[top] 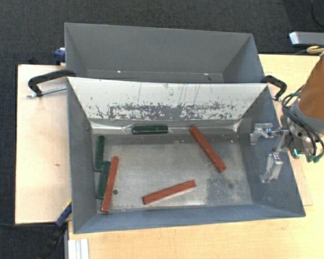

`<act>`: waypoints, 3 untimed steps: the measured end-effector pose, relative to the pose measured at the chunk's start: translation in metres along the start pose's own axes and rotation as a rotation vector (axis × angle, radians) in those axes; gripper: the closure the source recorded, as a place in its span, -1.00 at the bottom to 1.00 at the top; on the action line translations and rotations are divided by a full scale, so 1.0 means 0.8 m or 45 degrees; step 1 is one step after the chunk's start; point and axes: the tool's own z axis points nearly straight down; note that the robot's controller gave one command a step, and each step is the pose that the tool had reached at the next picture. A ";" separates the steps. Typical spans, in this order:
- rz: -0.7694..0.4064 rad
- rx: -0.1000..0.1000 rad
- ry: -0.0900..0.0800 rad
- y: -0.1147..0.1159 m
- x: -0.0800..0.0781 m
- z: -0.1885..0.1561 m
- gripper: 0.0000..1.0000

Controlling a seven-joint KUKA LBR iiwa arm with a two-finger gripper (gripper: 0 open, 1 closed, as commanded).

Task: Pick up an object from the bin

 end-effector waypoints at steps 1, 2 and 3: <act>-0.003 0.002 -0.011 0.001 -0.002 -0.005 -1.00; -0.102 0.004 -0.015 0.037 -0.005 0.051 -1.00; -0.381 0.003 -0.012 0.080 0.010 0.125 -1.00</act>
Offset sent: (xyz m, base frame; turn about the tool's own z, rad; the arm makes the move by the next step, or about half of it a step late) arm 0.0040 0.0776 -0.1163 -0.2096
